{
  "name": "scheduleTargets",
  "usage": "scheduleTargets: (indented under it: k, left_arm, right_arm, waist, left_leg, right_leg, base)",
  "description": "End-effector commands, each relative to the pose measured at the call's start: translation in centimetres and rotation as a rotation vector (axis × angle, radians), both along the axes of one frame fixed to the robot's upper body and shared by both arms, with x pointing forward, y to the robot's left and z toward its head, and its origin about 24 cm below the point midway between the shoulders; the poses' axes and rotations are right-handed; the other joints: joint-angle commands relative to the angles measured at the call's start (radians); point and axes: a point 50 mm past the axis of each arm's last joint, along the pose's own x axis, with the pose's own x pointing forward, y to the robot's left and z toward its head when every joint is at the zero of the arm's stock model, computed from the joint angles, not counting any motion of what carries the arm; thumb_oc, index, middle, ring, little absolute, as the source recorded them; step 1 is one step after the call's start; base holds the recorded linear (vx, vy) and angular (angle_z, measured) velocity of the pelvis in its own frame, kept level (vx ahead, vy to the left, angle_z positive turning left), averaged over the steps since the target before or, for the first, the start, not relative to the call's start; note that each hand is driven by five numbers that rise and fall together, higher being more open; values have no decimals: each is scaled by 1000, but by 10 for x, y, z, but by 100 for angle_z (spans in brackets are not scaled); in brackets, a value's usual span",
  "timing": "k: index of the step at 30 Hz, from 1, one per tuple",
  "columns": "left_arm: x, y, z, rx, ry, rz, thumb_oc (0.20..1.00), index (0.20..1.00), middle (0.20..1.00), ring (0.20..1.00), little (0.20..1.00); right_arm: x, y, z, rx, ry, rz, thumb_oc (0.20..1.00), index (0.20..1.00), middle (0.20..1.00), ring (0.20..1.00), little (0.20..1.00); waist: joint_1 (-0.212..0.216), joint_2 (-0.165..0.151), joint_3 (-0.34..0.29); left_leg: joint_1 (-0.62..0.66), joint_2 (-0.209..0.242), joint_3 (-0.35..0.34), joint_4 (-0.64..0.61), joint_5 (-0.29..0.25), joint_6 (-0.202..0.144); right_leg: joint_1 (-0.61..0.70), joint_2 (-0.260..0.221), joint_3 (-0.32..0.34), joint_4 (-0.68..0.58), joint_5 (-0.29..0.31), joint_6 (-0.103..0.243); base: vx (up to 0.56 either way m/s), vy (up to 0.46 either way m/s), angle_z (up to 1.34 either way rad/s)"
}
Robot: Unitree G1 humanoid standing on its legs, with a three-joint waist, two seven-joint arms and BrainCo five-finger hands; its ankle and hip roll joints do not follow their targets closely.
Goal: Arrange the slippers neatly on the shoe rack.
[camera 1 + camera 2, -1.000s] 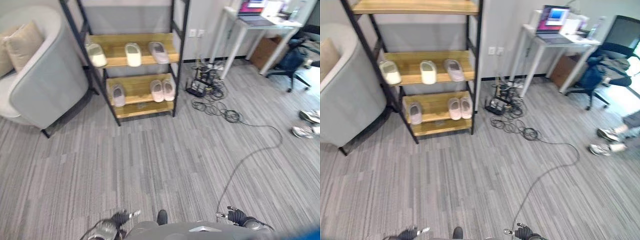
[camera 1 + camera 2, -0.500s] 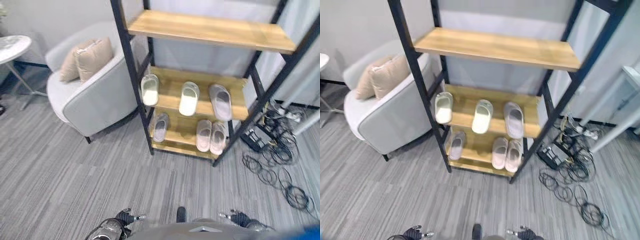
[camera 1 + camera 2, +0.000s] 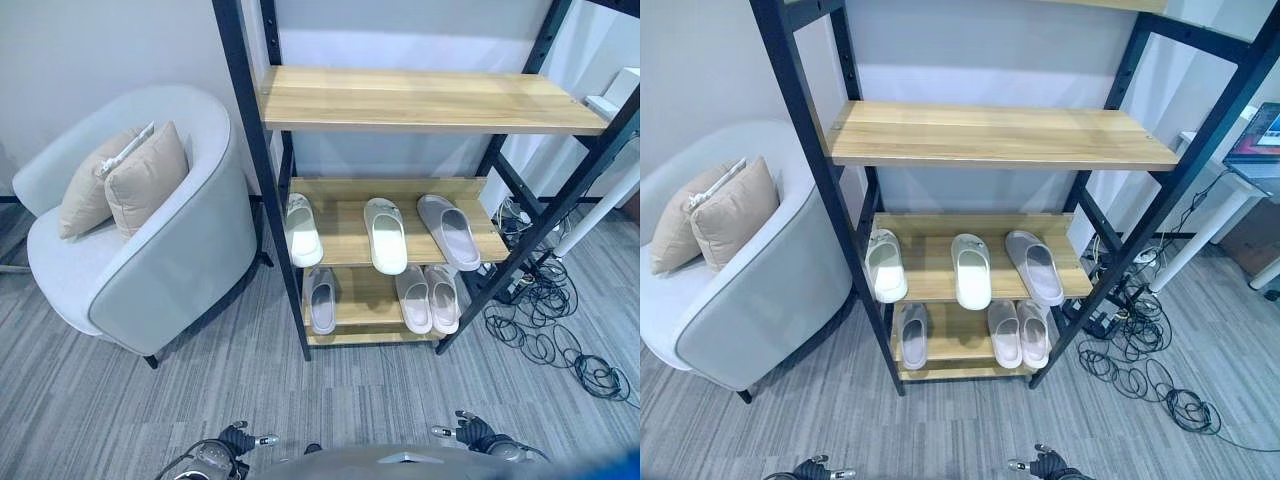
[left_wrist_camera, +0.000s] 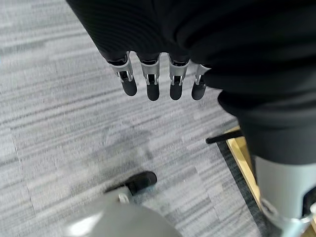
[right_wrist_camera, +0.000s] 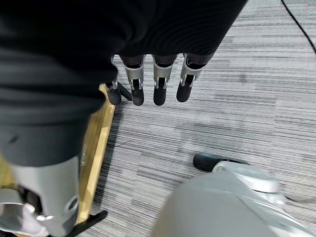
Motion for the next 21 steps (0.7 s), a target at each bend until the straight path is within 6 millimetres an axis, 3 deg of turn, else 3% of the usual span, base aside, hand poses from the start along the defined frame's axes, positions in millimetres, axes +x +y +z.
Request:
scheduleTargets:
  k: [1,5,9,10,11,12,13,15,21]
  left_arm:
    - [14,-16,0,-24,-57,-69,1000,1000,1000,1000,1000]
    - [20,-27,0,-64,-89,-76,1000,1000,1000,1000,1000]
    - [10,-37,-4,-93,-44,-124,1000,1000,1000,1000,1000]
    - [8,-39,-5,-97,-38,-130,1000,1000,1000,1000,1000]
    - [8,-40,-5,-100,-36,-122,1000,1000,1000,1000,1000]
    - [8,-43,-5,-109,-50,-100,1000,1000,1000,1000,1000]
    - [1,-45,-7,-118,-49,-61,1000,1000,1000,1000,1000]
    - [2,-43,-7,-84,-68,-54,1000,1000,1000,1000,1000]
    - [-3,-45,-7,-66,-74,-75,1000,1000,1000,1000,1000]
  right_arm:
    - [48,-39,33,-161,-233,18,1000,1000,1000,1000,1000]
    - [73,-51,59,-242,-378,86,1000,1000,1000,1000,1000]
    - [107,-64,103,-361,-586,145,1000,1000,1000,1000,1000]
    - [110,-63,108,-362,-614,151,1000,1000,1000,1000,1000]
    - [132,-44,137,-367,-773,194,1000,1000,1000,1000,1000]
    - [101,-24,123,-292,-759,242,1000,1000,1000,1000,1000]
    - [73,-13,93,-243,-658,282,1000,1000,1000,1000,1000]
    - [70,3,81,-202,-622,329,1000,1000,1000,1000,1000]
    - [80,7,89,-239,-697,382,1000,1000,1000,1000,1000]
  waist:
    - [22,-4,21]
    - [18,-3,20]
    - [19,-9,15]
    - [20,-10,14]
    - [18,-10,12]
    - [8,-4,15]
    - [-14,3,28]
    - [-23,5,40]
    - [-2,7,31]
  left_leg:
    - [9,36,0,101,-156,-20]
    - [18,36,0,104,-165,-16]
    - [18,42,0,92,-158,-16]
    - [20,43,-1,88,-157,-16]
    - [22,45,-1,83,-157,-15]
    - [24,46,4,80,-155,-14]
    - [24,47,13,81,-154,-12]
    - [20,48,21,85,-154,-13]
    - [34,52,6,70,-152,-16]
  right_leg:
    - [-53,56,-1,29,54,-15]
    - [-40,51,5,15,53,-13]
    - [-40,55,7,1,59,-15]
    - [-39,56,8,-4,60,-15]
    - [-39,55,8,-8,61,-15]
    - [-39,56,9,-7,61,-13]
    - [-47,59,21,-2,66,-12]
    - [-58,64,32,7,65,-13]
    - [-41,60,9,-1,57,-11]
  base:
    - [-5,23,-10]
    - [3,4,-11]
    - [-11,-2,-5]
    - [0,0,0]
    - [8,11,3]
    - [-35,37,-4]
    - [-70,44,6]
    - [-57,33,-14]
    - [25,1,-1]
